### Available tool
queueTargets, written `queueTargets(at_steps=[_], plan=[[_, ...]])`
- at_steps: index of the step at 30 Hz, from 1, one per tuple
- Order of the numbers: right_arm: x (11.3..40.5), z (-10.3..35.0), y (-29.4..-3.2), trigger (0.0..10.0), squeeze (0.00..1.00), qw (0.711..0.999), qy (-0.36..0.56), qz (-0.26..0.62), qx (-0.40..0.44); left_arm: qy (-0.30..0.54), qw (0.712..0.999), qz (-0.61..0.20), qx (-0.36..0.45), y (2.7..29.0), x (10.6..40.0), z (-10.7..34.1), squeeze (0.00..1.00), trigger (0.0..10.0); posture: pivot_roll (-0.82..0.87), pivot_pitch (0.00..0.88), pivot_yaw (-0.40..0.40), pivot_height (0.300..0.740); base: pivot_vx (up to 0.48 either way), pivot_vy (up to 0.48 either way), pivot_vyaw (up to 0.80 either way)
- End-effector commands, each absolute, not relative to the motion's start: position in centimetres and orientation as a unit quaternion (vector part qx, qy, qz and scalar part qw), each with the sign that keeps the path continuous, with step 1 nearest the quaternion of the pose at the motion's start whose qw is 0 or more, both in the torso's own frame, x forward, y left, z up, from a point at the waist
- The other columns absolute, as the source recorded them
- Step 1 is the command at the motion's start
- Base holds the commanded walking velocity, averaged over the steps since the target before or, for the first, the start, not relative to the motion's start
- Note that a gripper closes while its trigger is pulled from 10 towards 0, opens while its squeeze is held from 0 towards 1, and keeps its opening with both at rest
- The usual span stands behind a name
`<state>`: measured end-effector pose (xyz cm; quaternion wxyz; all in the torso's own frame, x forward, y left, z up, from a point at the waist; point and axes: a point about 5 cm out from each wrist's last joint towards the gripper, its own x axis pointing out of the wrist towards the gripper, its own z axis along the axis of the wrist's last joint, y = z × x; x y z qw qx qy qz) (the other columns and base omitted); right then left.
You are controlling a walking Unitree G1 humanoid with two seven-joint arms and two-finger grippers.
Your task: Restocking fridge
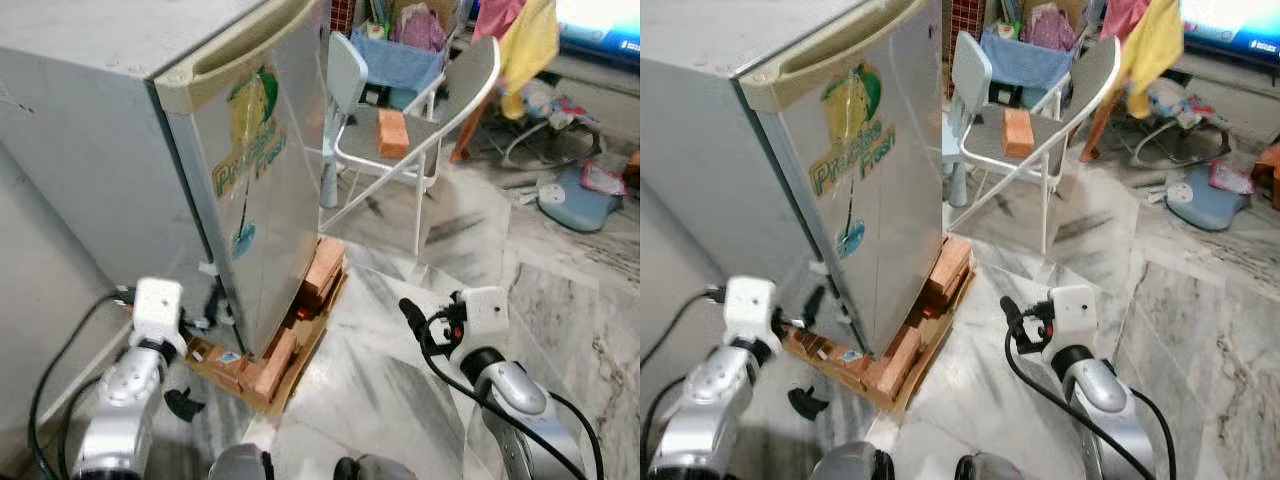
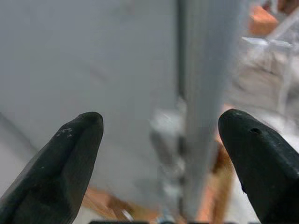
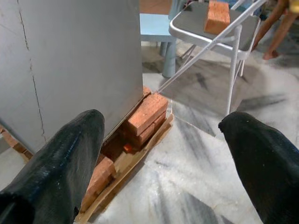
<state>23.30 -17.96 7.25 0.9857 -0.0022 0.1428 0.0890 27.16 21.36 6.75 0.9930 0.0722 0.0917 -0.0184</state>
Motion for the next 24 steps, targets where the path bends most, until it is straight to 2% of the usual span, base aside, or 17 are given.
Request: queueTargets(at_steps=[1,8,18,20,21,24], plan=[[23.6,7.7,-18.2,10.0,0.00,0.988,0.131,0.080,-0.004,0.079,0.993,-0.010,0.089,21.3,28.3,7.3,0.00,10.0,0.10,0.050,-0.045,0.740,0.000,0.000,0.00],[24.2,8.6,-18.1,10.0,0.00,0.990,0.112,0.081,-0.023,0.063,0.994,-0.012,0.093,20.2,30.8,8.6,0.00,10.0,0.07,0.047,-0.048,0.740,0.000,0.000,0.00],[24.4,8.7,-18.1,10.0,0.00,0.991,0.108,0.079,-0.022,0.062,0.993,-0.031,0.095,18.5,32.3,8.3,0.00,10.0,0.07,0.042,-0.050,0.740,0.000,0.000,0.00],[24.4,8.8,-18.0,10.0,0.00,0.991,0.103,0.079,-0.016,0.060,0.991,-0.078,0.085,16.9,32.6,8.3,0.00,10.0,0.08,0.038,-0.053,0.740,0.000,0.000,0.00],[24.3,8.7,-18.3,10.0,0.00,0.992,0.101,0.067,-0.019,0.069,0.981,-0.160,0.087,14.6,32.3,8.0,0.00,10.0,0.08,0.038,-0.053,0.740,0.000,0.000,0.00],[23.9,8.6,-19.1,10.0,0.00,0.993,0.102,0.028,-0.042,0.083,0.951,-0.284,0.087,10.9,31.1,7.5,0.00,10.0,0.08,0.037,-0.055,0.740,0.000,0.000,0.00]])
